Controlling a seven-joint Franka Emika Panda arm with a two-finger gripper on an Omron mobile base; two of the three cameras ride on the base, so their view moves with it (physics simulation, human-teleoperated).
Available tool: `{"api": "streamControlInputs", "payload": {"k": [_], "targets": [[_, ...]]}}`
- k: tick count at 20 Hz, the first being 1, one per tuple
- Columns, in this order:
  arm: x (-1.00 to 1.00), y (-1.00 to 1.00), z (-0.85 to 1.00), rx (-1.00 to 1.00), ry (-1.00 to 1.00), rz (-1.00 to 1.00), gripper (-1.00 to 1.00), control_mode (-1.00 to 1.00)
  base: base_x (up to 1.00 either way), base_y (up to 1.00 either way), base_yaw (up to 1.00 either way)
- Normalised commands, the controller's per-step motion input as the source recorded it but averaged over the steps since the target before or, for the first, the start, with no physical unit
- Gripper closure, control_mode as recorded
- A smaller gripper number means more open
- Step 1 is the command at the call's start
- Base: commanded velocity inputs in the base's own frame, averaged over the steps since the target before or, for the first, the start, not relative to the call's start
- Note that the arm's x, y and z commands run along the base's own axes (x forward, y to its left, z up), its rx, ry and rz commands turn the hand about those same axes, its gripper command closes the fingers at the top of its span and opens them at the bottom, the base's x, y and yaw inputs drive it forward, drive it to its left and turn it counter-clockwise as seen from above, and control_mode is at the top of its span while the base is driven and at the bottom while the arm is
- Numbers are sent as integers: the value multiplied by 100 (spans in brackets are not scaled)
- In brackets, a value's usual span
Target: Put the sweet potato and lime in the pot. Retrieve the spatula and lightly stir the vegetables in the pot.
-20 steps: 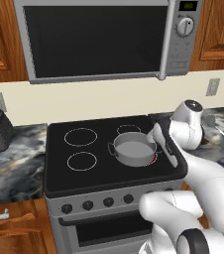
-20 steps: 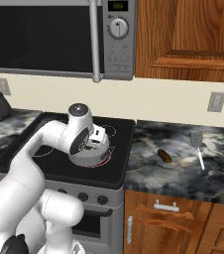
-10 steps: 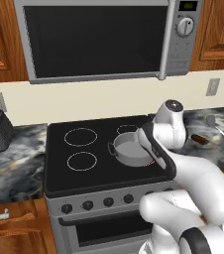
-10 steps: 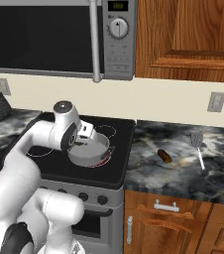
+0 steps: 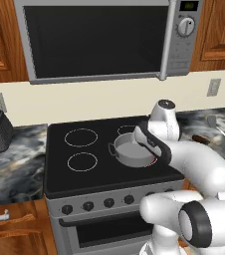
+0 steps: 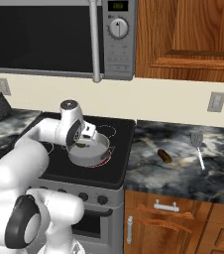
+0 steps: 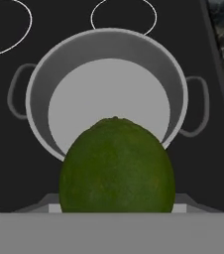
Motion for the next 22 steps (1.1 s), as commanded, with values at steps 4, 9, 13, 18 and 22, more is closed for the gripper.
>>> {"api": "streamControlInputs", "payload": {"k": [4,9,13,18,22], "targets": [[14,8,-30,0,14,0,100,-100,0,0,0],[19,8,-19,0,18,0,100,-100,0,0,0],[22,0,-1,0,12,0,100,-100,0,0,0],[15,0,0,0,1,0,100,-100,0,0,0],[13,0,-1,0,0,0,100,-100,0,0,0]]}}
